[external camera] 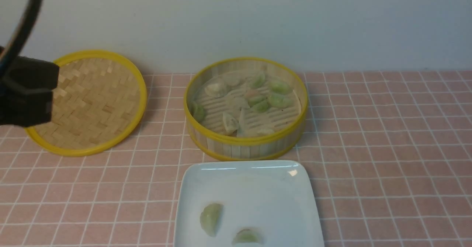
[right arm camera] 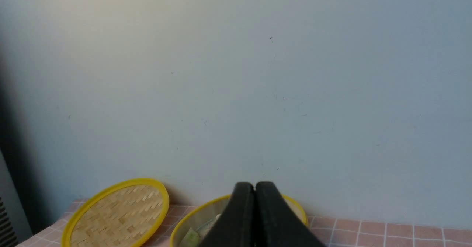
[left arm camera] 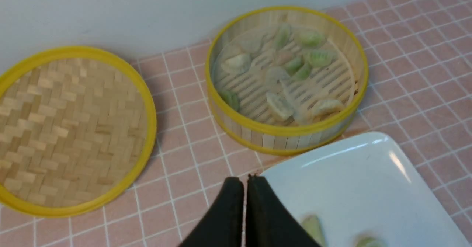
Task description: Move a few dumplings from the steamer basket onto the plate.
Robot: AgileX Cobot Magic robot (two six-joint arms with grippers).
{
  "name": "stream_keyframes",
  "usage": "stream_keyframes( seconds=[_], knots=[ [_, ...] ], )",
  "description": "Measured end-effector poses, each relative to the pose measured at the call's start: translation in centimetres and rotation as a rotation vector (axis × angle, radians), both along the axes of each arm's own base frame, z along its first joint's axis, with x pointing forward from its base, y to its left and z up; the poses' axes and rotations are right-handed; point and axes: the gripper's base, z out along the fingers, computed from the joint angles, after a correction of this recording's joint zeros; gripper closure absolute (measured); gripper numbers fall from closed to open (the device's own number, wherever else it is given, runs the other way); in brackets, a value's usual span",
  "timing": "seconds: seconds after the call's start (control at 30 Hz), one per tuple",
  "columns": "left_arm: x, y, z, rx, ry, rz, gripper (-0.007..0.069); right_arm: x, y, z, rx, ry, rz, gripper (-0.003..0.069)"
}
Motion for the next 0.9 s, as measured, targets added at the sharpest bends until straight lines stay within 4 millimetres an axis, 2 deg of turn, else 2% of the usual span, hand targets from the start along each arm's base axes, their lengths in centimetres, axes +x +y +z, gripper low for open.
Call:
stream_keyframes(
  seconds=[0.23, 0.37, 0.6, 0.9],
  knots=[
    [-4.5, 2.4, -3.1, -0.135, -0.227, -0.042, 0.0631, 0.1, 0.0, -0.1, -0.002, 0.003, -0.002, 0.0672],
    [-6.0, 3.2, -4.8, -0.178, -0.298, -0.058, 0.0631, 0.1, 0.0, -0.1, -0.001, 0.004, -0.001, 0.0672],
    [-6.5, 3.5, -6.8, -0.171, -0.288, -0.059, 0.0631, 0.1, 0.0, -0.1, -0.001, 0.003, -0.001, 0.0672],
    [-6.3, 3.4, -7.9, -0.125, -0.271, -0.059, 0.0631, 0.1, 0.0, -0.1, -0.001, 0.003, -0.001, 0.0672]
  ],
)
